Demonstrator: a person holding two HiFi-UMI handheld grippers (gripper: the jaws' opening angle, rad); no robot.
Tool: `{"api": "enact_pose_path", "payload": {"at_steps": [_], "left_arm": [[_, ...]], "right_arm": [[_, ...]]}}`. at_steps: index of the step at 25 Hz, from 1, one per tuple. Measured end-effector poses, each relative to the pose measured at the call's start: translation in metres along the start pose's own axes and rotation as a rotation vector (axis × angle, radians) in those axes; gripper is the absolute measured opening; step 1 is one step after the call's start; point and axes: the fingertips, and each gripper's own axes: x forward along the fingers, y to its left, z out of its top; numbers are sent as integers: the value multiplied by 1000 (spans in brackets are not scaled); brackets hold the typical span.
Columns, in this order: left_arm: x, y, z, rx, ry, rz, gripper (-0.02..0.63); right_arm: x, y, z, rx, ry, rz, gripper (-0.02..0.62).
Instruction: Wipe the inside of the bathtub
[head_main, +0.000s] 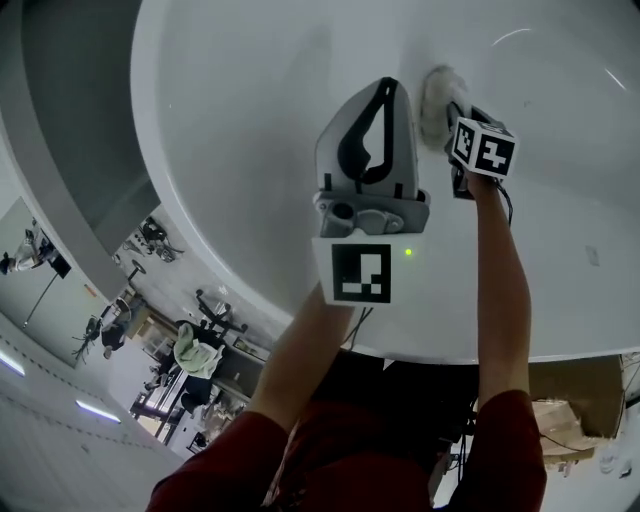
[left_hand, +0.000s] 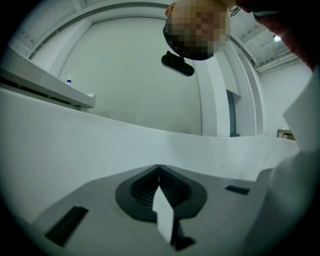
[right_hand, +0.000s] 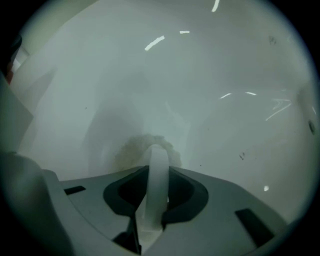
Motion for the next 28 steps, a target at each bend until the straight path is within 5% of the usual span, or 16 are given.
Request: {"api": "enact_pose_path", "payload": {"at_steps": [12,22,28], "left_arm": [[3,-32,-29,25,22,-53,15],[-14,-30,17,35,-14,-43,15],[-90,-13,66,60,-23,-45,15]], "right_arm": [[33,-75,-35,57,84,-103,100],[5,-54,-19,67,70,-92,98],[-80,28,-40,73,34,9,98]]}}
